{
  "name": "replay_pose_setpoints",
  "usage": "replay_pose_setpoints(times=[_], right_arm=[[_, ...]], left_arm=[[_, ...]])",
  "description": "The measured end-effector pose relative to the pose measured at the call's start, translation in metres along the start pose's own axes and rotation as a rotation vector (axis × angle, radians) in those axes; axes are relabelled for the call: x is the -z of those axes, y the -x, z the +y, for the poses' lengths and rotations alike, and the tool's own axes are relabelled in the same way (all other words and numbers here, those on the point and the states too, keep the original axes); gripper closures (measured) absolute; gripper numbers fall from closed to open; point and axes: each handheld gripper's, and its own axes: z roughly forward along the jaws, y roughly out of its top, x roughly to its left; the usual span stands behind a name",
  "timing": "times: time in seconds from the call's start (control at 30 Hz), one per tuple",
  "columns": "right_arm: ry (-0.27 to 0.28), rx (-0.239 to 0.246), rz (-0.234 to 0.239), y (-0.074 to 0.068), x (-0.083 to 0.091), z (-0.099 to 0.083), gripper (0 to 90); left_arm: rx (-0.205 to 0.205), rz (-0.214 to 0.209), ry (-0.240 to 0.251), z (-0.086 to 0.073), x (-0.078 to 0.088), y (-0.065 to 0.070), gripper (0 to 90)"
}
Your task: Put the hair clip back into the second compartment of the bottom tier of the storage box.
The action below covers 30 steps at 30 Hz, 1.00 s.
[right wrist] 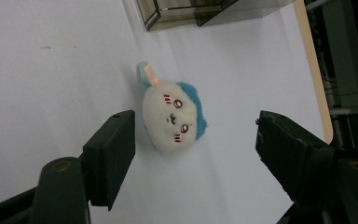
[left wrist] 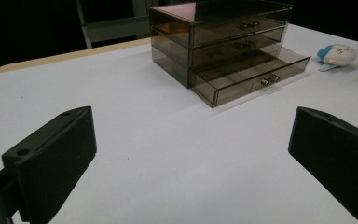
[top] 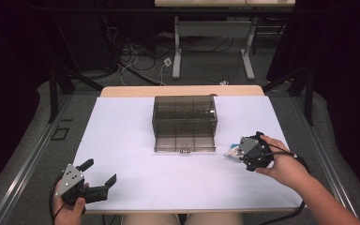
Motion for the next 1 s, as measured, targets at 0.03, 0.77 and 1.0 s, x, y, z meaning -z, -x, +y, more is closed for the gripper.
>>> replay_pose_setpoints(times=[0.03, 0.77, 1.0], right_arm=[[0.001, 0.004, 0.0, 0.0, -0.001, 0.0, 28.6], [-0.061, 0.125, 0.079, 0.01, -0.037, 0.002, 28.3], [-0.086, 0.151, 0.103, 0.011, -0.05, 0.004, 28.1]], left_arm=[[0.0, -0.001, 0.0, 0.0, 0.0, 0.0, 1.1], [-0.007, -0.001, -0.013, 0.0, 0.0, -0.001, 1.1], [-0.011, -0.003, -0.015, 0.0, 0.0, -0.001, 1.1]])
